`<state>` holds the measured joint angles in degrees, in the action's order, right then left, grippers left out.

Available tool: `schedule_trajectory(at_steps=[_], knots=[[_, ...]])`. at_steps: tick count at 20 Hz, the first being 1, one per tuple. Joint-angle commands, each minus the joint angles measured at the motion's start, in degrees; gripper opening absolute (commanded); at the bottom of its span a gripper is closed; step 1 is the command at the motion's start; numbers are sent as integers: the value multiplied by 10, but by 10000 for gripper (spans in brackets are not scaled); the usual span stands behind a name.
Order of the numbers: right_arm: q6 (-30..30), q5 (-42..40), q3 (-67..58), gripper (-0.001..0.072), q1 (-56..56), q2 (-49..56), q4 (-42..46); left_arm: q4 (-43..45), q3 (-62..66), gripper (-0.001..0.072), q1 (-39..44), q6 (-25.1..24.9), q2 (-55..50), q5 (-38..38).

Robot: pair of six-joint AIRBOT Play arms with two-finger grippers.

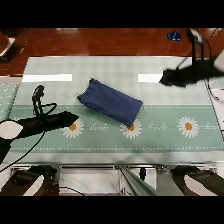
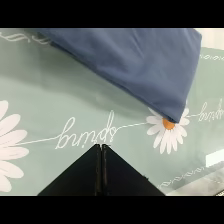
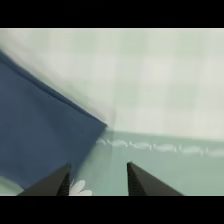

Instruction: Fold the shirts.

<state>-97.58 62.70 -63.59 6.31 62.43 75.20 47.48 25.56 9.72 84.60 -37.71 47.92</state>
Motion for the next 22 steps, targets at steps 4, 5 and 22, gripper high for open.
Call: schedule_trajectory(at_steps=[4,5,22], knots=[[-86,-254,378,403,-5,-89,-214,0,-12,26,0,-1,-17,-42],[-50,-247,376,403,-5,-68,-241,0,-12,26,0,-1,-21,-44],[210,-63,62,19,71,273,-390,-6,-12,27,0,-1,-34,-40]])
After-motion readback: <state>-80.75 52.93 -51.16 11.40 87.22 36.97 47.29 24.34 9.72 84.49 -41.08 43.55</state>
